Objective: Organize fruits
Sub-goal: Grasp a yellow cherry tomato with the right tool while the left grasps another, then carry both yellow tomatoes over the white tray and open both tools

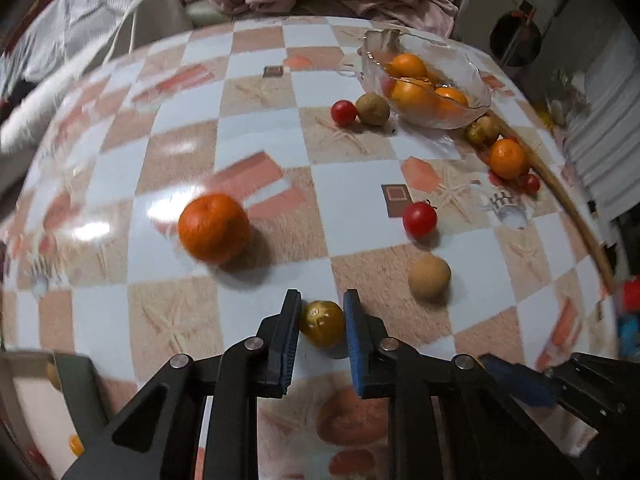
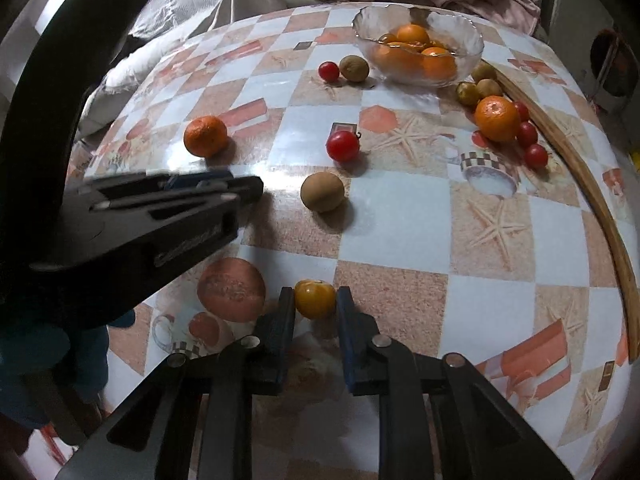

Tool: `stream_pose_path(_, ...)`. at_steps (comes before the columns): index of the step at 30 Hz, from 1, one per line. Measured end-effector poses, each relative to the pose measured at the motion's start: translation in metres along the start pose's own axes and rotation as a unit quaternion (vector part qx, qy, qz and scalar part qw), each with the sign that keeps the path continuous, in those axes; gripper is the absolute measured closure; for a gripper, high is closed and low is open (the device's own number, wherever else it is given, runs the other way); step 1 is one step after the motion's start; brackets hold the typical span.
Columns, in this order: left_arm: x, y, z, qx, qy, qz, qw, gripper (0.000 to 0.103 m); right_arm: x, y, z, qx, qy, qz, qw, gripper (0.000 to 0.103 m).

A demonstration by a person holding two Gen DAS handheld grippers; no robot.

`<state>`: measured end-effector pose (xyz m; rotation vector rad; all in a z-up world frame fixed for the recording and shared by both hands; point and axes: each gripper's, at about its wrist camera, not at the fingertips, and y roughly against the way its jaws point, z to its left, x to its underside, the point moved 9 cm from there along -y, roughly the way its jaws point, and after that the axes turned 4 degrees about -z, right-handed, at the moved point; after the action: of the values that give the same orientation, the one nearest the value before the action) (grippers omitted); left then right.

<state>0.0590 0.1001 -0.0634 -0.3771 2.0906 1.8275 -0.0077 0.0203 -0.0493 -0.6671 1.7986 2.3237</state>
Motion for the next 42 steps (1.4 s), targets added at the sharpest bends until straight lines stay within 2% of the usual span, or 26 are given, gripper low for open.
stream_pose_path(12, 0.026, 0.046, 0.021, 0.010, 0.036, -0.011, 0.9992, 0.080, -0.002, 0.016, -0.003, -0.010, -0.023, 0.003, 1.000, 0.081)
stream_pose_path(22, 0.044, 0.084, 0.044, 0.004, 0.055, -0.033, 0.9979, 0.080, -0.006, 0.025, 0.025, -0.012, -0.002, 0.003, 1.000, 0.081)
stream_pose_path(31, 0.070, 0.118, 0.100, -0.028, 0.085, -0.048, 0.9948, 0.080, -0.011, 0.026, 0.086, -0.030, 0.040, 0.001, 0.999, 0.081)
stream_pose_path(42, 0.133, 0.148, 0.193, -0.082, 0.156, -0.044, 0.9834, 0.080, -0.012, 0.011, 0.186, -0.065, 0.110, 0.013, 0.992, 0.081)
